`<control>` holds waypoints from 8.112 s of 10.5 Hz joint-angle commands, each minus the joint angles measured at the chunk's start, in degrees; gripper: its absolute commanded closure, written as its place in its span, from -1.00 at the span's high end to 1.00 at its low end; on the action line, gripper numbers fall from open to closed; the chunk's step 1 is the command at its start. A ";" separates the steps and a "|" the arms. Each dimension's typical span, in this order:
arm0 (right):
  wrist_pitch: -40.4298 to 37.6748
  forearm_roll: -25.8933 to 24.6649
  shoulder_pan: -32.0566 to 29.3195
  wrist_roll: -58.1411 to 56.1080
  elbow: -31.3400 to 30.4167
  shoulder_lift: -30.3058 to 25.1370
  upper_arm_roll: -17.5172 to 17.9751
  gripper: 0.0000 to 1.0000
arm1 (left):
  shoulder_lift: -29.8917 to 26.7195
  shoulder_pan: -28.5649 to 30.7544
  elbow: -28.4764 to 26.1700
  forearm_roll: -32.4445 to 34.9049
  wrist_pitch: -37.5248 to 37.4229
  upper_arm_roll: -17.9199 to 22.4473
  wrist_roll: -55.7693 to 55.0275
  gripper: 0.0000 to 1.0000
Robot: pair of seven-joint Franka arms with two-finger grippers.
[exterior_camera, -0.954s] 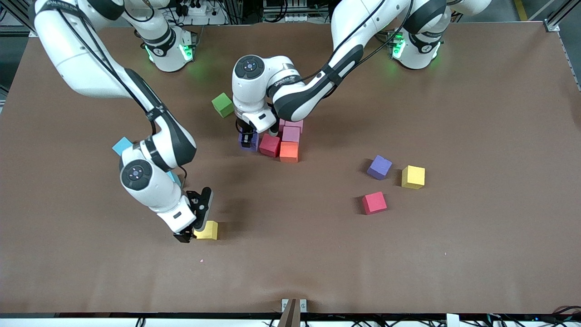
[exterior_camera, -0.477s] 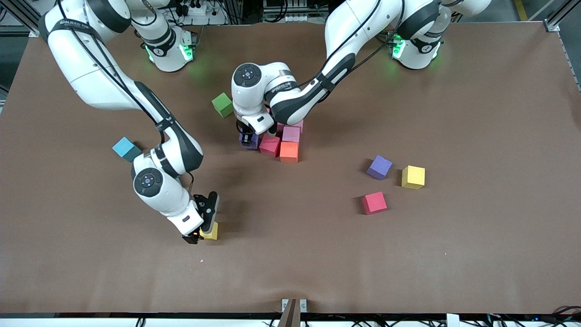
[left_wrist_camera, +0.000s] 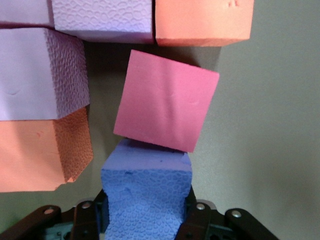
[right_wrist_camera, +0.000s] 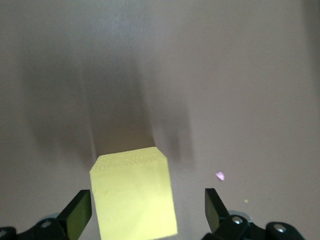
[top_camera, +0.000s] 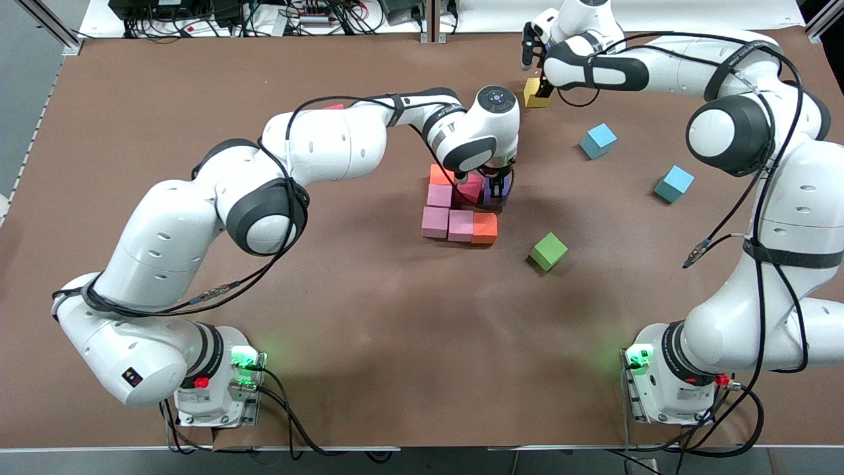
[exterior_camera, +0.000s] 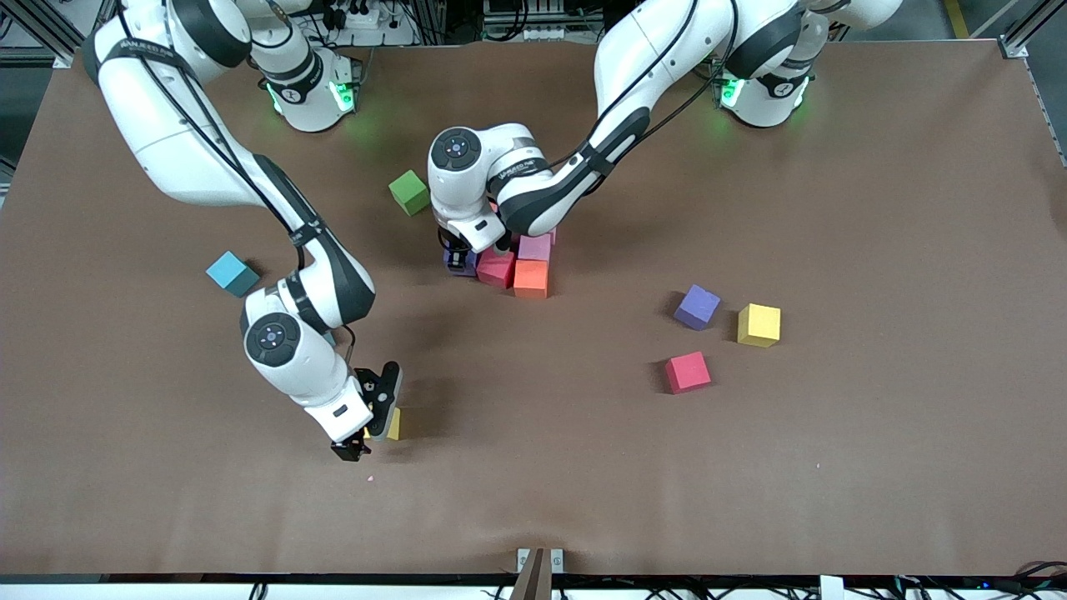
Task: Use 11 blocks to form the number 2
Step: 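Place the blue block below pink while the right gripper lifts yellow, then carry the yellow block to the cluster while the left gripper reaches pink, then place the yellow block below blue while the left gripper grasps pink, then reach the right gripper to the cyan block while the left gripper lifts pink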
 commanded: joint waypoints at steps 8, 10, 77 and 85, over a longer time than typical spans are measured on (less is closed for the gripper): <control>2.45 -0.36 -0.02 -0.39 2.55 2.97 -0.23 -0.42 | 1.95 3.32 1.19 -1.81 -0.29 0.75 3.69 -0.38; 2.37 -0.27 -0.19 -0.21 2.55 2.88 -0.23 -0.42 | 1.95 3.94 1.11 -1.90 -0.29 0.75 3.69 -0.22; -16.94 13.00 -6.86 71.86 -26.89 -38.50 6.01 1.00 | -21.07 42.96 -21.22 2.85 -5.21 1.19 79.83 -1.00; -35.66 14.59 -11.80 68.36 -15.14 -45.20 -0.92 1.00 | -21.00 44.89 -20.60 1.97 -5.12 1.28 77.78 -1.00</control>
